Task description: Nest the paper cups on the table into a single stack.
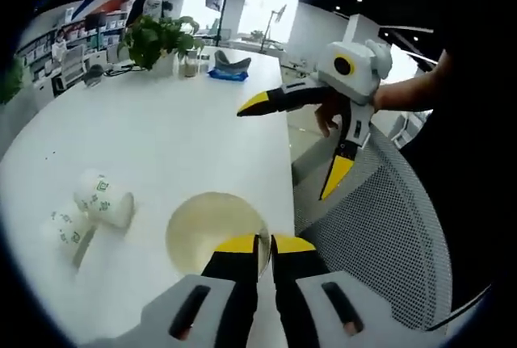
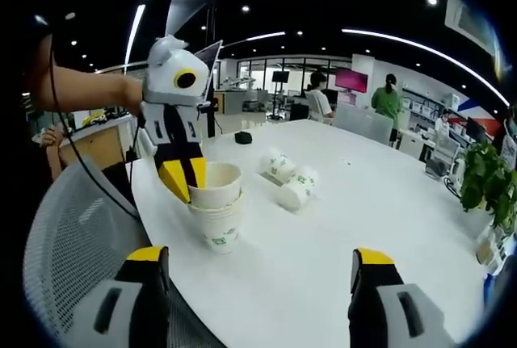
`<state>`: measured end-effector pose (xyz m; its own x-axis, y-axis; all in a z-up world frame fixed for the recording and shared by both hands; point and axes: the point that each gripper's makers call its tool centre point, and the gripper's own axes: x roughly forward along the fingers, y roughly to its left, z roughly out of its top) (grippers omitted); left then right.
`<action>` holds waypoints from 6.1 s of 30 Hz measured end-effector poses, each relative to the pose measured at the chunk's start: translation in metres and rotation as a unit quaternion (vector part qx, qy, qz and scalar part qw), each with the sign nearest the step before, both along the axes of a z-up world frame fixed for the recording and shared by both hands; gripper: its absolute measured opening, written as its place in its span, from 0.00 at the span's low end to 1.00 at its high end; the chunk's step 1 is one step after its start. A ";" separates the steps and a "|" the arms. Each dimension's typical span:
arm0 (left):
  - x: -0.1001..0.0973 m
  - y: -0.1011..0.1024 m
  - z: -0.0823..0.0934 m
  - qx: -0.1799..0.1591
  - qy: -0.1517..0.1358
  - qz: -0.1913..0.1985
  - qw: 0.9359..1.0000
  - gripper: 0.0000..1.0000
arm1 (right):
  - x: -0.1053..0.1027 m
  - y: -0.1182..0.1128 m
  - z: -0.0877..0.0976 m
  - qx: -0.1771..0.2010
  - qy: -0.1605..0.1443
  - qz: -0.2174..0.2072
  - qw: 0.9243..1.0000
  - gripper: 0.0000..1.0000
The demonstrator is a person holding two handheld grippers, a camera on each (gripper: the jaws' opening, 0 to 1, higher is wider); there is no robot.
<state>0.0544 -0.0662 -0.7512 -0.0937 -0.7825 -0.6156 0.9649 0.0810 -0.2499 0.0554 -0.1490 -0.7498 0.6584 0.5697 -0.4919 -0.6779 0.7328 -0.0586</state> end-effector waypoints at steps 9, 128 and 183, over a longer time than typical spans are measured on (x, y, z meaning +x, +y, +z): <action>-0.004 -0.003 -0.009 0.002 0.021 -0.006 1.000 0.04 | 0.000 -0.001 -0.002 -0.008 0.003 -0.001 1.000 0.93; 0.007 0.125 0.067 -0.089 -0.124 0.366 0.918 0.98 | 0.212 0.067 -0.082 0.041 0.152 -0.138 0.978 0.38; 0.022 0.077 0.092 -0.130 -0.116 0.283 0.943 0.66 | 0.064 0.050 0.061 0.096 -0.036 -0.011 0.995 0.37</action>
